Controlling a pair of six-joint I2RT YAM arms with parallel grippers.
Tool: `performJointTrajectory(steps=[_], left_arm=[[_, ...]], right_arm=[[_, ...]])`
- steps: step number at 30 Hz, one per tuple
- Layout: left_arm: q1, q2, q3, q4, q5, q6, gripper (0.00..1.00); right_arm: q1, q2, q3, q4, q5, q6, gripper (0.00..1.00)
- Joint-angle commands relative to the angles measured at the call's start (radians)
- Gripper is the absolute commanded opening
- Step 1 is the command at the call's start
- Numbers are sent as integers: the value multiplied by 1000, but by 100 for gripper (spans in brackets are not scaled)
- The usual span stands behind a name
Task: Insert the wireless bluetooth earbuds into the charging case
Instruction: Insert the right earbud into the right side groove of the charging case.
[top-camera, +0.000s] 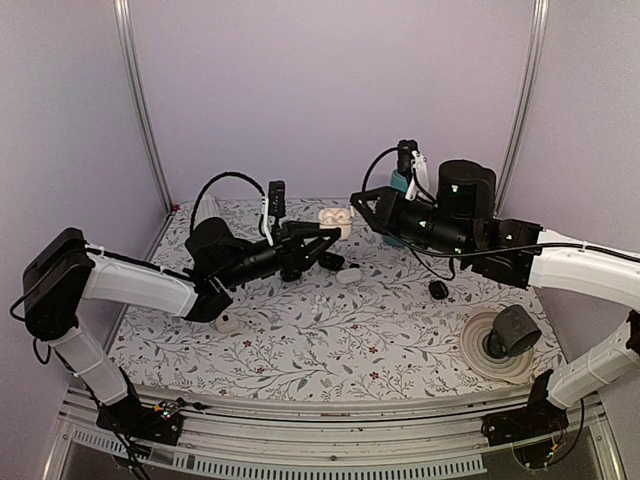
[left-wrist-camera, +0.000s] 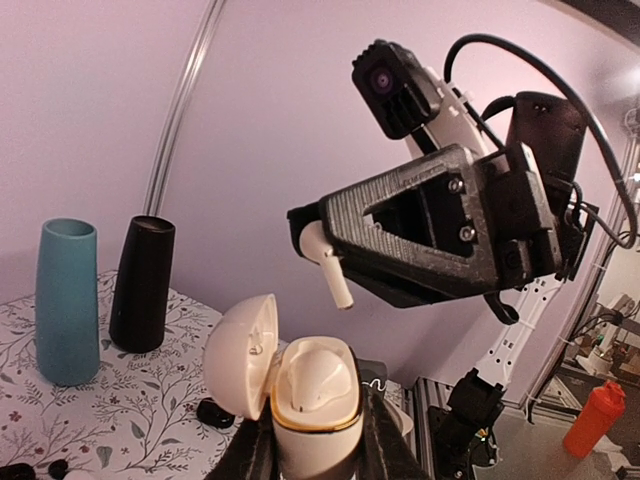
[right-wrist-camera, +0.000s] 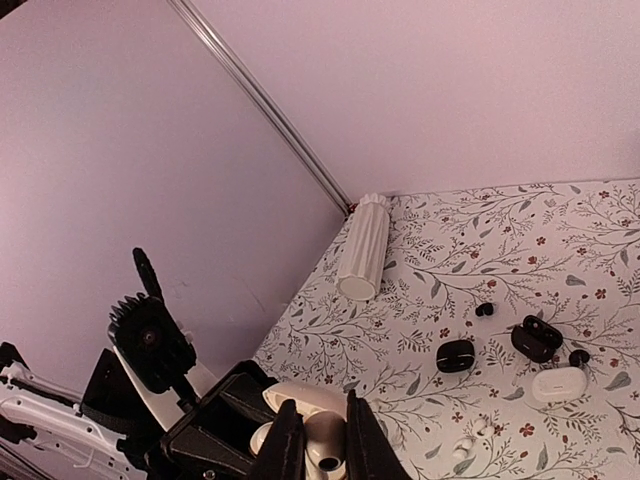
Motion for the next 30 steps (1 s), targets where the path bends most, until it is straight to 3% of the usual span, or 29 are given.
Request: performJointTrajectory(steps=[1,30], left_arm=[[-15,11,31,19,-3,-3,0],[-21,-60,38,7,-1,3,0]], right_arm=[[15,-11,-13,42,2,-12,13],[35,9,-30,37,23,-49,13]])
